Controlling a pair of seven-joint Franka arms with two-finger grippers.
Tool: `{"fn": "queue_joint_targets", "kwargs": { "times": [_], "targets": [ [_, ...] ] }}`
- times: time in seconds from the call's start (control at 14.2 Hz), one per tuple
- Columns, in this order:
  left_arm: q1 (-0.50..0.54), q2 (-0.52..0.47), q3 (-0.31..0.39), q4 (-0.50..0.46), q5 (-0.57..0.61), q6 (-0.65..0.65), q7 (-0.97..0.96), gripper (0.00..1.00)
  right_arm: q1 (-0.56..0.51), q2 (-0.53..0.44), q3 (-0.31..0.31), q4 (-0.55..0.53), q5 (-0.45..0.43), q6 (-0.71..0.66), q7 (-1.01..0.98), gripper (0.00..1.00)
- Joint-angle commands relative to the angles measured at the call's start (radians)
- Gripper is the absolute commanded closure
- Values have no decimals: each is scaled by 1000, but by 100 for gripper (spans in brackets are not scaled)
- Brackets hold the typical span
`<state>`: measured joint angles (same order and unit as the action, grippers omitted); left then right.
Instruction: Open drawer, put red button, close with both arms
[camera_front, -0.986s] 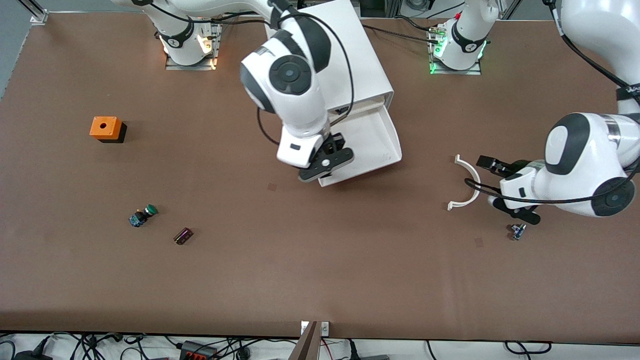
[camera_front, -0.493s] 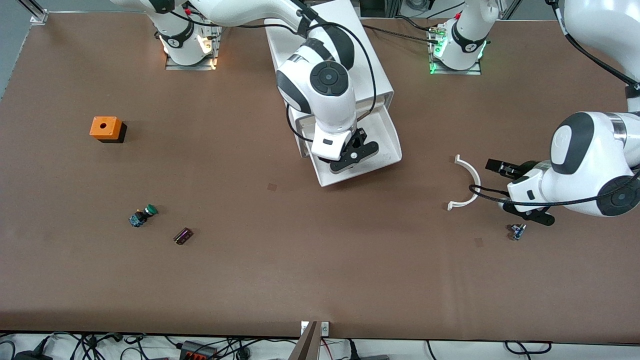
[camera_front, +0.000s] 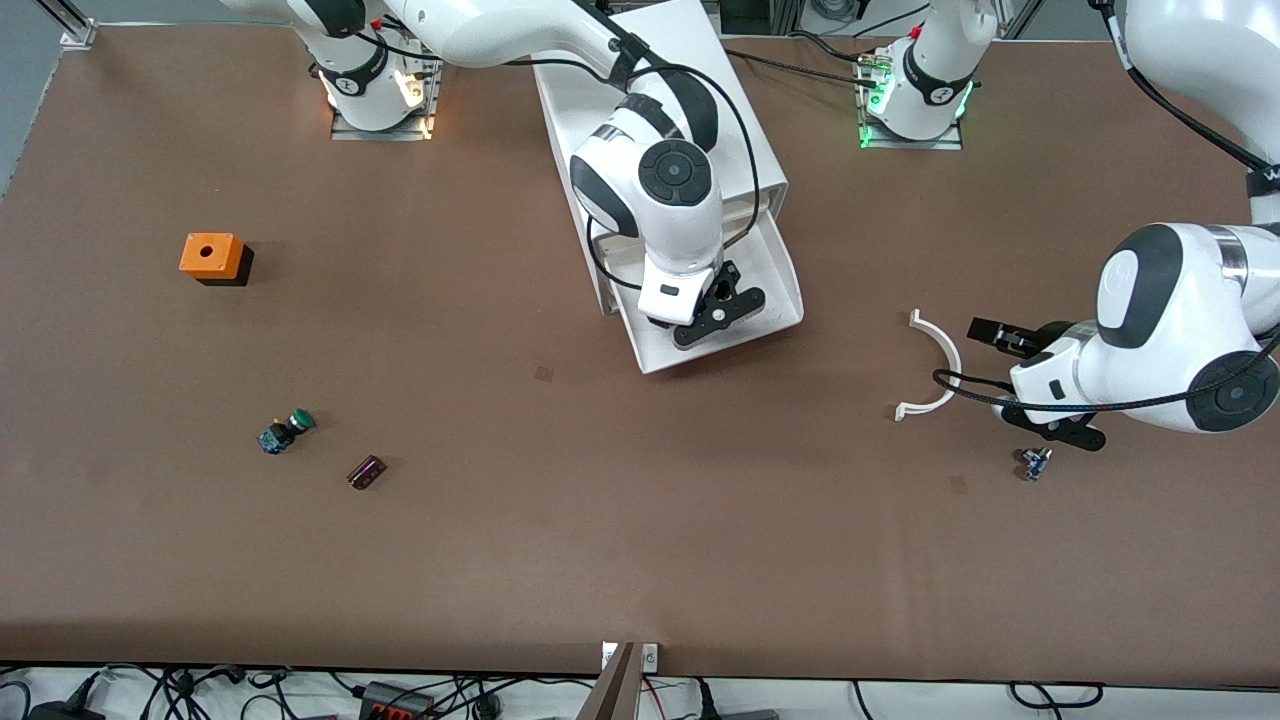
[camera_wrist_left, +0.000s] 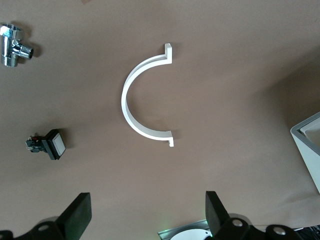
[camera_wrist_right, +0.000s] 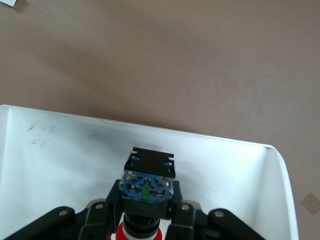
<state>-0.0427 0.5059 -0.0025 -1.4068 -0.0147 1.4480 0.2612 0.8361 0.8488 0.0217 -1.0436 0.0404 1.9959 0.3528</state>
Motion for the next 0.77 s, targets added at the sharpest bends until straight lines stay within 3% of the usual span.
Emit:
{"fn": "queue_joint_targets", "kwargs": {
  "times": [0.0, 0.42, 0.7],
  "targets": [
    [-2, 0, -7, 8, 29, 2, -10, 0, 11, 10, -5, 20, 10, 3, 31, 1],
    [-2, 0, -8, 8, 22, 2, -10, 0, 29, -20, -9, 31, 10, -49, 159, 0],
    [-9, -1, -17, 8, 18, 5, -84, 0, -64, -94, -51, 42, 1, -149, 164, 0]
  ]
}}
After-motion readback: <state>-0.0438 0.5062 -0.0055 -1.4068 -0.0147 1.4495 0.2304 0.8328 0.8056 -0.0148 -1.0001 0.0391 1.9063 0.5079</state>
